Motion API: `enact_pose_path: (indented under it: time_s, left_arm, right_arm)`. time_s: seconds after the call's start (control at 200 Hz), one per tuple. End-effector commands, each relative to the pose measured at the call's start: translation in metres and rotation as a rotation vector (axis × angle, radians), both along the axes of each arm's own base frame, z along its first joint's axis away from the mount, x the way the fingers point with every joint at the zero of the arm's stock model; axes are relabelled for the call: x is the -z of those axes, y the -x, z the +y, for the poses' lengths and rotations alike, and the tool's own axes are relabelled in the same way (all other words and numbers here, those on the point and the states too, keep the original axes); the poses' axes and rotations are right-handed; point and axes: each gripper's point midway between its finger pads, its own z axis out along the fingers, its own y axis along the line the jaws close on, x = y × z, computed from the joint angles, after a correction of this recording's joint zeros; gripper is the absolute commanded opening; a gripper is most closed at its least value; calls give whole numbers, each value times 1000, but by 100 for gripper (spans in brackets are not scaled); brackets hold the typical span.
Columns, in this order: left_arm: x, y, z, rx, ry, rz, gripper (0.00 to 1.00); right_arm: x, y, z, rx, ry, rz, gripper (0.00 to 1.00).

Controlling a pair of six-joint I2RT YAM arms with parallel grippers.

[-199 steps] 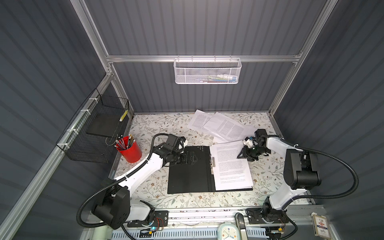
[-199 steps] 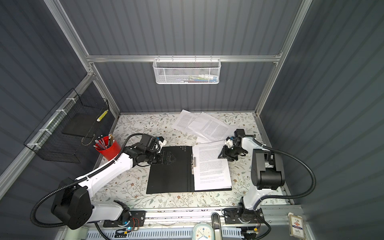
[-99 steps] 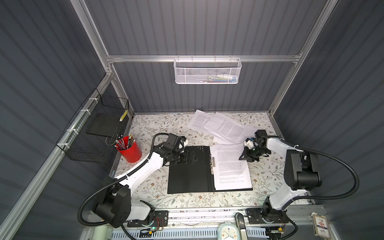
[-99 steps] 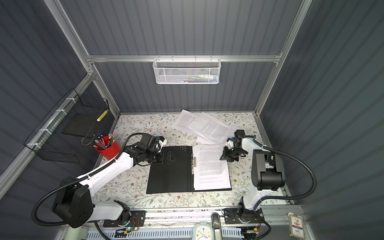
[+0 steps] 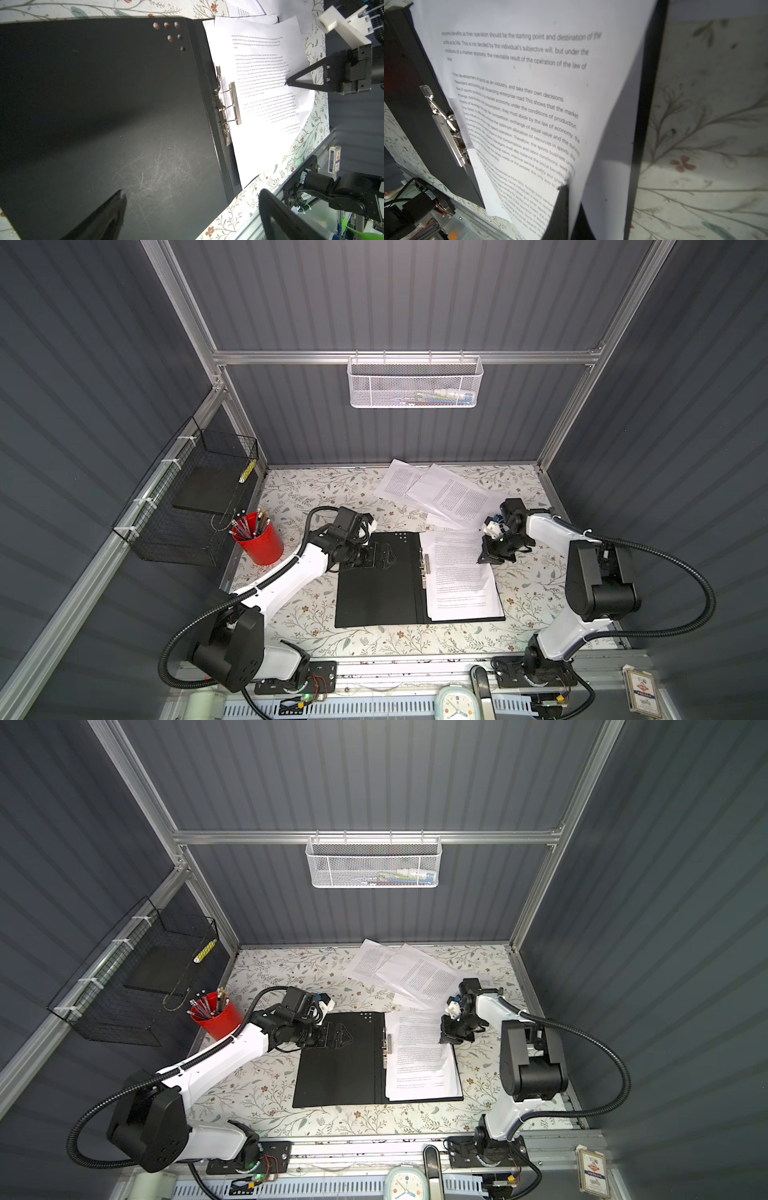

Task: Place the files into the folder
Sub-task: 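Press the new sheet under the metal clip with the right gripper while left holds folder, then release the sheet and draw the right gripper back toward the loose papers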

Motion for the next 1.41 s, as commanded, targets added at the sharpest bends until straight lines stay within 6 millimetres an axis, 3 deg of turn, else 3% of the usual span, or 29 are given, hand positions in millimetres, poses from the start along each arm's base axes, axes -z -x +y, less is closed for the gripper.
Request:
enact_pose_path:
  time_s: [0.0,0.495,0.755,0.935,1.08,1.401]
  left_arm:
    - [-6,0,-2,23,11,4,100]
    - [-8,-2,-2,14,15,4,100]
    - [-11,-5,-3,10,19,2,100]
    - [-9,-8,-3,-8,29,22,100]
    - [-7,-12,-2,-31,40,36,100]
    - [14,-17,0,-100,41,107,100]
  right_arm:
    - [-2,0,-2,-37,38,3,8]
    - [0,-6,4,-71,52,-6,24]
    - [0,-8,4,-48,58,-23,51]
    - [0,-13,-24,66,171,-31,74]
    - [-2,-12,-36,224,145,-54,85]
    - [12,-10,-21,342,23,-75,89]
